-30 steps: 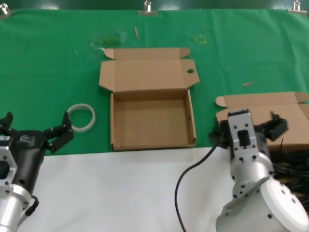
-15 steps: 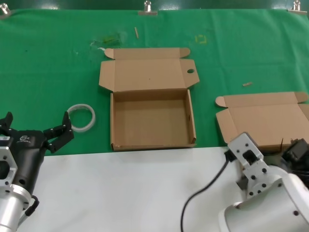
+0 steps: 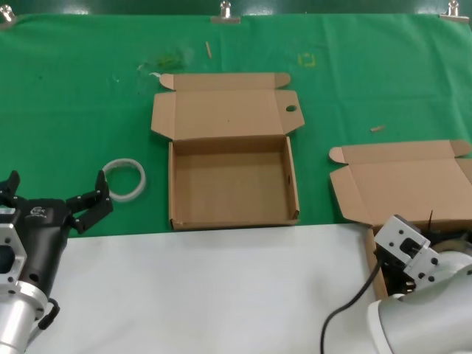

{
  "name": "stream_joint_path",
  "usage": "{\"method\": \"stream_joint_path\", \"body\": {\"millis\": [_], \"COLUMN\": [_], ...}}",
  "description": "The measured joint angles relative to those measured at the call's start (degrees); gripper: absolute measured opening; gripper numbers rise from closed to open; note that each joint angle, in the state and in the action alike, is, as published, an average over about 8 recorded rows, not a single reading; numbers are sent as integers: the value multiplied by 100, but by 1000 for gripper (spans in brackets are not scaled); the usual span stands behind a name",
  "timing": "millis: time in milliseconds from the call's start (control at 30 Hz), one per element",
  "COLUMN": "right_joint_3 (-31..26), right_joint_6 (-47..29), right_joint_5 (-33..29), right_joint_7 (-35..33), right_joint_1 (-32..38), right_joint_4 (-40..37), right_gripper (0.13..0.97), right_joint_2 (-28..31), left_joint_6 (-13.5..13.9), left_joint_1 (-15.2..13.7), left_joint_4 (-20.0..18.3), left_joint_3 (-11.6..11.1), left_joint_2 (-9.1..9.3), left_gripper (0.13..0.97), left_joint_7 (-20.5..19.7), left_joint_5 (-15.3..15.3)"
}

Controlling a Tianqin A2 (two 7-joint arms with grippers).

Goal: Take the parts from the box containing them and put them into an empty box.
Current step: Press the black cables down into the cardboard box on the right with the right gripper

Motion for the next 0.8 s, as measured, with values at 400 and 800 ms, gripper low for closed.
{"method": "stream_joint_path", "body": {"millis": [400, 800], "right_joint_3": [421, 664], "right_joint_6": [-727, -1433], "right_joint_5": [-68, -19], "right_joint_7": [-680, -961], "right_joint_1": [24, 179], "right_joint_4": [-590, -1285], "right_gripper": [966, 966], "right_joint_2": [0, 0], "left_joint_6": [0, 0], "left_joint_1": [0, 0], "left_joint_4": [0, 0], "left_joint_3": [0, 0], "left_joint_2": [0, 0], "left_gripper": [965, 965], "left_joint_7": [0, 0], "left_joint_5": [0, 0]}}
